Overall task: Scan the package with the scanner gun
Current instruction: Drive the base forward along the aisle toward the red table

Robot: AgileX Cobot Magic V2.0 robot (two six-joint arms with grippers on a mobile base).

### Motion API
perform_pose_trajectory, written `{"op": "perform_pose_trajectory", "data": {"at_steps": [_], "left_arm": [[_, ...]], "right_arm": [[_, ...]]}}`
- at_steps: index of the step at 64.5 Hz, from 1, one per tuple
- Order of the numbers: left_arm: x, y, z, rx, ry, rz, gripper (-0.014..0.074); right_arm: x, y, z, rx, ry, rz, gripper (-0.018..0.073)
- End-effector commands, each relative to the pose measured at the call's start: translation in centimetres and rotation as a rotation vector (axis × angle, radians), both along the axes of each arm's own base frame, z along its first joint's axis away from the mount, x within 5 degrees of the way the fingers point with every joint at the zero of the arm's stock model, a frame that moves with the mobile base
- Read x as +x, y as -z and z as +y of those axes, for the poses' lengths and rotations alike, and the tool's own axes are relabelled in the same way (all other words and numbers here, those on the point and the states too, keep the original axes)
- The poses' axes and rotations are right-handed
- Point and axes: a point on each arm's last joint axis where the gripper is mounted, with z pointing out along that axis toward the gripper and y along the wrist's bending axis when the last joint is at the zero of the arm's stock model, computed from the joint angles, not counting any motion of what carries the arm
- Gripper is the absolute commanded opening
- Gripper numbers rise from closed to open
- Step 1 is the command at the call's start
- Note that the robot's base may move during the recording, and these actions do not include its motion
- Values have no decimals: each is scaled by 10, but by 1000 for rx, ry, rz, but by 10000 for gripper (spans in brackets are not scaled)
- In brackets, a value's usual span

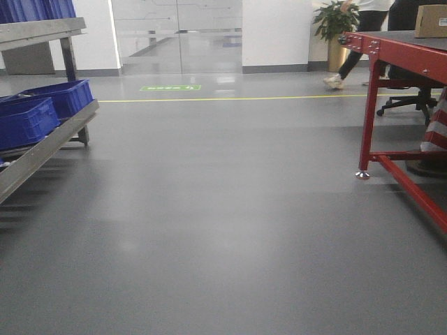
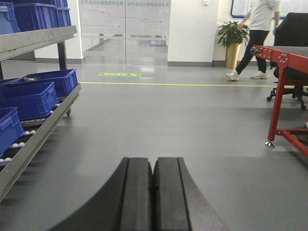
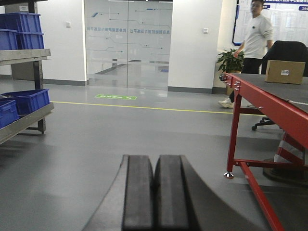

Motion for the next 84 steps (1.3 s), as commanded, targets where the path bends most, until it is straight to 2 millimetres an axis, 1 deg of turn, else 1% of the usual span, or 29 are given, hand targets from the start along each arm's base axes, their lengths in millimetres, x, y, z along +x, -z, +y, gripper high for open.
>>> {"op": "perform_pose_trajectory", "data": {"at_steps": [1,84], "left_arm": [[-1,-3,0,0,-5,-24,-111],[-1,-3,0,0,-5,-24,-111]], "right_arm": [[-1,-2,0,-4,4,-23,-162],[-1,-2,0,-4,4,-23,-162]]}}
